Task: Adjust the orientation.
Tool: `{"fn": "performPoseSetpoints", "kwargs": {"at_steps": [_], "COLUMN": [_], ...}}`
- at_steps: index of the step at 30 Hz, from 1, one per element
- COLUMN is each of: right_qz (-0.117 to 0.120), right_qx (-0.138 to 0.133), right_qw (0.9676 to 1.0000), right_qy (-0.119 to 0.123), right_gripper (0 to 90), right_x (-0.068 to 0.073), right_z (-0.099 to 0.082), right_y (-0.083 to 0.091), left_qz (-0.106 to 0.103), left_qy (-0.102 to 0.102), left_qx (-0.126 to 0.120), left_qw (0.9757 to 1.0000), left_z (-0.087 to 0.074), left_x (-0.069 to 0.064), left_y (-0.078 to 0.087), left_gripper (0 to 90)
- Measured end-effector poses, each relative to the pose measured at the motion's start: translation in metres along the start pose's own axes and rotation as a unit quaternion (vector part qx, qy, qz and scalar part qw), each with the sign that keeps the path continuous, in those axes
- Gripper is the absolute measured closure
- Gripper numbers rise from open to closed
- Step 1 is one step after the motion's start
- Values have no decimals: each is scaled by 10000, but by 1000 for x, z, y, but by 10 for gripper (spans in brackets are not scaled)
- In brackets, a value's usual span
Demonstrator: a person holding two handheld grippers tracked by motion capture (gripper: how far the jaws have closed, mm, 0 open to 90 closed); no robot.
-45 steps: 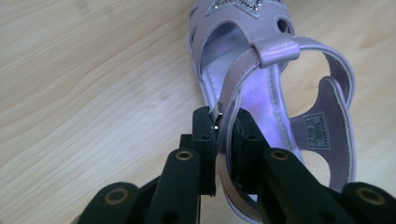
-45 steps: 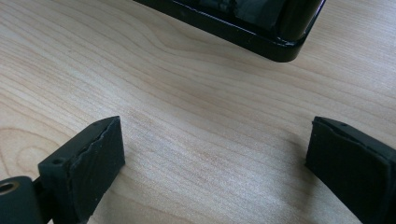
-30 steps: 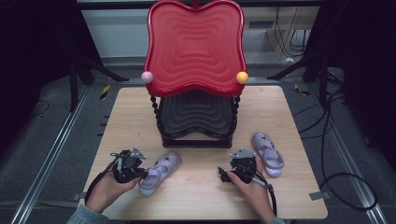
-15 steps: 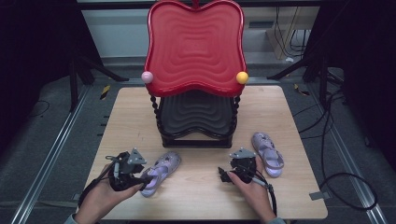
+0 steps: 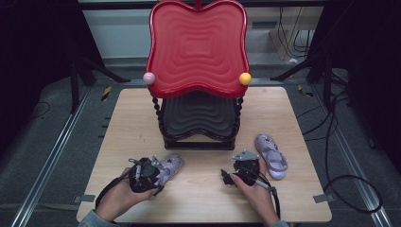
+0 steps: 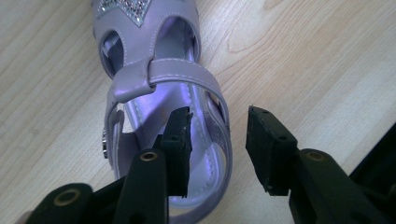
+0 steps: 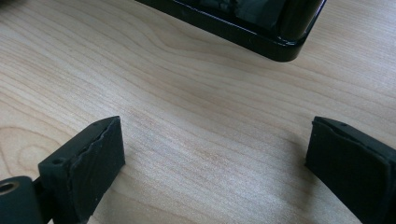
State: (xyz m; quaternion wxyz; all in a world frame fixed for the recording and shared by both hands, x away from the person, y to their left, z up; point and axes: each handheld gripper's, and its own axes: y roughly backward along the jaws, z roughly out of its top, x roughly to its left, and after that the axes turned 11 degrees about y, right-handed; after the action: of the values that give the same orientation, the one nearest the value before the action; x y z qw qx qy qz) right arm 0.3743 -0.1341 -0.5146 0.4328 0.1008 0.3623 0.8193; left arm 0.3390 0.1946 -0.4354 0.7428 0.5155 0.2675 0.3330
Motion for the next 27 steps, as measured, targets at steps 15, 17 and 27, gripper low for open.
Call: {"fn": "performPoseSetpoints", "kwargs": {"at_steps": [15, 17, 27], "right_qz": [2, 2, 1], "right_qx": [1, 1, 1], "right_qw": [10000, 10000, 10000], "right_qy": [1, 1, 0], "right_gripper": [46, 46, 46], "right_x": [0, 0, 0], "right_z": [0, 0, 0], "right_y": [0, 0, 0], "left_qz": [-86, -111, -467], "left_qy": [113, 150, 408], "left_qx": [215, 201, -3], "left_qw": [9997, 9996, 9981], "left_z": [1, 1, -4], "left_x": [1, 2, 20], "left_y": [-14, -14, -5], "left_gripper": [809, 822, 864]}}
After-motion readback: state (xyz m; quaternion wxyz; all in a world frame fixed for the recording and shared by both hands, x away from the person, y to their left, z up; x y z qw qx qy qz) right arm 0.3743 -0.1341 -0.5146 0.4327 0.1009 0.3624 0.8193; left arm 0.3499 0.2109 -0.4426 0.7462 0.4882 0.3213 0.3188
